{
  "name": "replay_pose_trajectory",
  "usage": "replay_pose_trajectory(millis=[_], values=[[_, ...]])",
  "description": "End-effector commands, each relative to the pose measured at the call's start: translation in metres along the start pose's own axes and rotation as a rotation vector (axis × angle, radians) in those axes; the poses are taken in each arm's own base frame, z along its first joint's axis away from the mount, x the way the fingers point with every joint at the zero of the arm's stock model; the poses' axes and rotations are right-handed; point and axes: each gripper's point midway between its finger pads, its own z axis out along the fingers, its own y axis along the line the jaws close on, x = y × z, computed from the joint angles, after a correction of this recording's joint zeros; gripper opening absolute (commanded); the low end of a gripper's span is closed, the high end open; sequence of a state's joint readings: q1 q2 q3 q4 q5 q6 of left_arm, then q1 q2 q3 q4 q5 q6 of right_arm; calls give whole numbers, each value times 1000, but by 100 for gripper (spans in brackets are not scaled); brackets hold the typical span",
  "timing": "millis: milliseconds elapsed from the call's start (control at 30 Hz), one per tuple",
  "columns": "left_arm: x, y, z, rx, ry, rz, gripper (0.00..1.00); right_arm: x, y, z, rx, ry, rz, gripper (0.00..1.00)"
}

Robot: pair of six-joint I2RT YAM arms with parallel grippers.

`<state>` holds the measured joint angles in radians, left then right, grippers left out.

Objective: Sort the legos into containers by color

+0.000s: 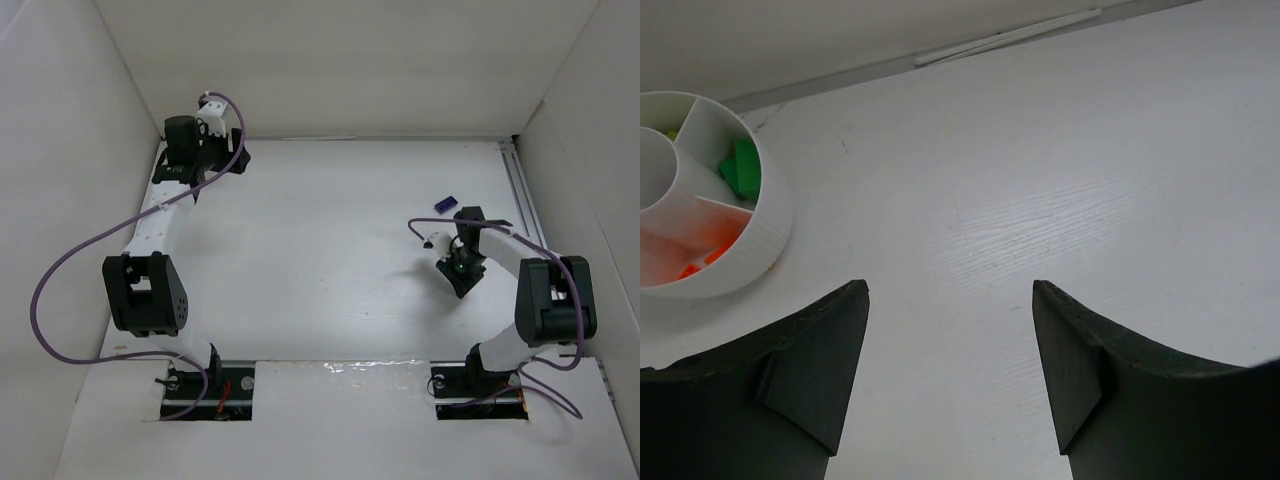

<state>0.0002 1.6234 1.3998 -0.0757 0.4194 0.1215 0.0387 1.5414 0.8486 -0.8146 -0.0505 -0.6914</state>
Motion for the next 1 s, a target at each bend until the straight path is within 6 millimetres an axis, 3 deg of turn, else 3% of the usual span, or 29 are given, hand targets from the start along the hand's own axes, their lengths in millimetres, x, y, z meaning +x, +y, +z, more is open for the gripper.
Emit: replay_pose_trajectory(millis=[0, 100, 233, 300, 333, 367, 400, 433, 467, 500, 533, 567, 633, 700, 833, 967], values=[[-25, -7, -3, 25, -67, 15, 63, -8, -4, 5, -6, -24, 1, 22], [-27, -9, -3, 38, -76, 19, 63, -12, -6, 3, -7, -37, -9, 17], [-17, -17, -4, 95, -69, -5, 65, -36, -1, -11, -70, -126, -23, 12], [-18, -26, -11, 141, -78, -72, 69, -65, -8, -34, -70, -225, -36, 11], [-14, -27, -13, 167, -69, -115, 81, -84, -3, -43, -102, -293, -60, 11], [-8, -28, -14, 184, -55, -162, 84, -108, -11, -63, -87, -374, -79, 11], [-5, -24, -15, 199, -45, -216, 84, -124, -7, -75, -102, -430, -106, 11], [0, -36, -18, 281, -21, -308, 84, -138, -4, -85, -123, -477, -127, 10], [8, -41, -20, 321, -3, -367, 80, -158, 9, -100, -180, -559, -170, 10], [16, -49, -19, 369, 14, -420, 78, -179, 10, -120, -185, -628, -194, 10], [8, -50, -23, 401, -28, -433, 76, -192, 15, -128, -210, -668, -203, 8], [22, -62, -26, 457, 14, -536, 76, -213, 29, -145, -252, -756, -257, 8], [18, -80, -31, 549, 7, -571, 76, -245, 37, -171, -252, -881, -317, 8], [14, -92, -32, 584, 13, -606, 78, -265, 63, -189, -310, -969, -400, 7], [1, -128, -35, 697, 28, -641, 80, -311, 95, -208, -369, -1083, -468, 6], [4, -141, -26, 746, 58, -695, 83, -329, 126, -226, -472, -1149, -471, 6]])
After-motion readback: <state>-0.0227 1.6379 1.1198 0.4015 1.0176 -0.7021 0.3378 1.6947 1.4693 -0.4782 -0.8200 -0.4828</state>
